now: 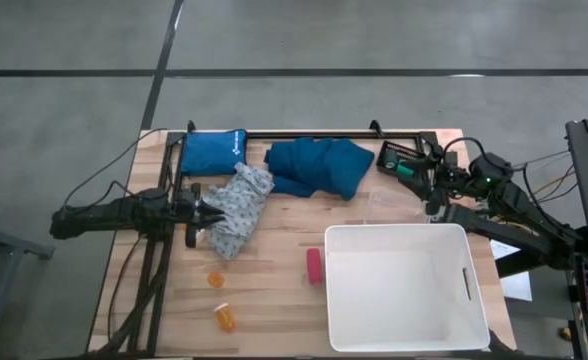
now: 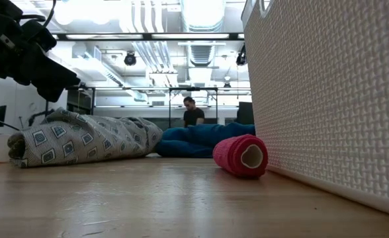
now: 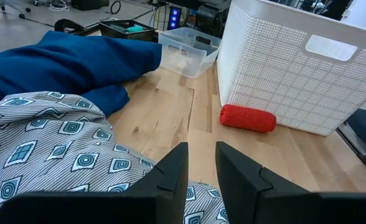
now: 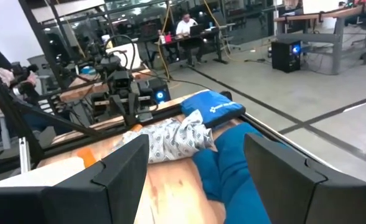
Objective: Pick & place medical supplies in basket/bin
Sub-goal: Put the pink bandage into the black bin
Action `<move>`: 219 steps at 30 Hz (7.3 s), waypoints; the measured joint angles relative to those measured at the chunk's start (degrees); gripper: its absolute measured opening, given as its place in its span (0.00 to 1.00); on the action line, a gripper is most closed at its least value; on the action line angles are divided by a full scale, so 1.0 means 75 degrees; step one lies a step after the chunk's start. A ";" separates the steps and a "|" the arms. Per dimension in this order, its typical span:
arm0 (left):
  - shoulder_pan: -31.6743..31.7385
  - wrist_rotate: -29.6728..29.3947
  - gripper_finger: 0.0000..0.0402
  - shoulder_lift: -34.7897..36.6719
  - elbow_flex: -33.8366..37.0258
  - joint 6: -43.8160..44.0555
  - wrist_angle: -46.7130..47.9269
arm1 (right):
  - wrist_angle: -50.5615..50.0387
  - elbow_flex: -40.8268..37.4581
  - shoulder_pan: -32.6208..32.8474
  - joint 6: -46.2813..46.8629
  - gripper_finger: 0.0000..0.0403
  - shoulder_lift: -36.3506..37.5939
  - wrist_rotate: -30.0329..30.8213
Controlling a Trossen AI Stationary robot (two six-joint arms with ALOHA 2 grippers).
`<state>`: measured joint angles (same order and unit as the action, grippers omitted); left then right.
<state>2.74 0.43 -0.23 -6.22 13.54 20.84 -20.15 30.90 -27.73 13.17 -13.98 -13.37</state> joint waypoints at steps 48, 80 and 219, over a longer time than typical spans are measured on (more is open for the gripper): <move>-0.0003 0.1285 0.22 -0.0037 0.0032 0.0766 -0.1512 | -0.0022 0.0072 -0.0003 -0.0038 0.64 -0.0015 -0.0017; -0.0075 0.3187 0.22 -0.6242 -0.4631 -0.0553 -0.0719 | -0.0053 0.0072 -0.0003 -0.0041 0.64 -0.0015 -0.0015; -0.0703 0.3135 0.62 -1.4900 -0.7139 -0.4354 -0.2938 | -0.0080 0.0072 -0.0006 -0.0039 0.64 -0.0012 -0.0015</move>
<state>-2.53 23.94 -111.98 -59.76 -19.12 -1.19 -20.75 31.44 -27.77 12.88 -14.06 -13.47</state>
